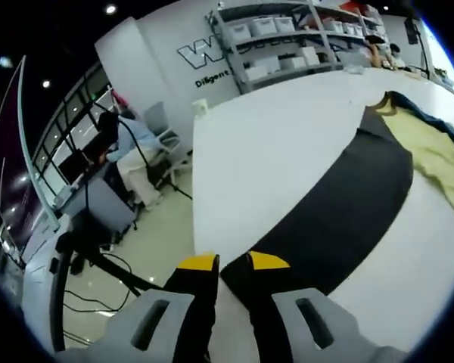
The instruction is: Fold the garment on the visible template until the final outline fits inside the template.
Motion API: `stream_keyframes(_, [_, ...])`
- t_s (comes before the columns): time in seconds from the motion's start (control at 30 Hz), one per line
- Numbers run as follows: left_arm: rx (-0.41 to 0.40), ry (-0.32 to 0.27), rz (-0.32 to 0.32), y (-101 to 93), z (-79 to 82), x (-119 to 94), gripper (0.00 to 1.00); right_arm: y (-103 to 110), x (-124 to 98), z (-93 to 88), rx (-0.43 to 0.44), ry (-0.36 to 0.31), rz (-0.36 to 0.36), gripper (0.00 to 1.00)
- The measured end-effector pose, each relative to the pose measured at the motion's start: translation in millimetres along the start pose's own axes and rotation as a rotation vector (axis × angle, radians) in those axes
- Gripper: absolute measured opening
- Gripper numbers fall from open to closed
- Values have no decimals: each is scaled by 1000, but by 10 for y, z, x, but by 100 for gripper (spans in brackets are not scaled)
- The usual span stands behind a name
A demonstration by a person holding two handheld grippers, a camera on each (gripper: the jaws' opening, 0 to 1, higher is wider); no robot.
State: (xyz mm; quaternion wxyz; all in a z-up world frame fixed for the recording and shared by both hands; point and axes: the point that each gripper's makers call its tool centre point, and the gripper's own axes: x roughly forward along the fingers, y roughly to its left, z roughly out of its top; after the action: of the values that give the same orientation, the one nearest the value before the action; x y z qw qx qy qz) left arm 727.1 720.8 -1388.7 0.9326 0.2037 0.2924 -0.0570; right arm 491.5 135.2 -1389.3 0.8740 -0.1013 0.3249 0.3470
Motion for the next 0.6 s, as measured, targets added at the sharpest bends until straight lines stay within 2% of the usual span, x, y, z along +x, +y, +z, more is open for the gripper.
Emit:
stream_keyframes(0.2, [-24, -26, -48, -98, 64, -31, 30, 23, 5, -21, -6, 0, 8, 76])
stream_keyframes(0.4, [-40, -39, -92, -207, 114, -152, 41, 46, 1, -3, -3, -15, 13, 76])
stream_keyframes(0.47, [-51, -40, -131, -287, 115, -198, 49, 53, 0, -1, -1, -18, 16, 76])
stream_keyframes(0.53, [-56, -37, -142, -322, 102, -241, 56, 63, -2, 4, -5, -22, 19, 76])
stream_keyframes(0.6, [-55, -35, -158, -364, 87, -281, 59, 73, -4, 10, -3, -26, 21, 76])
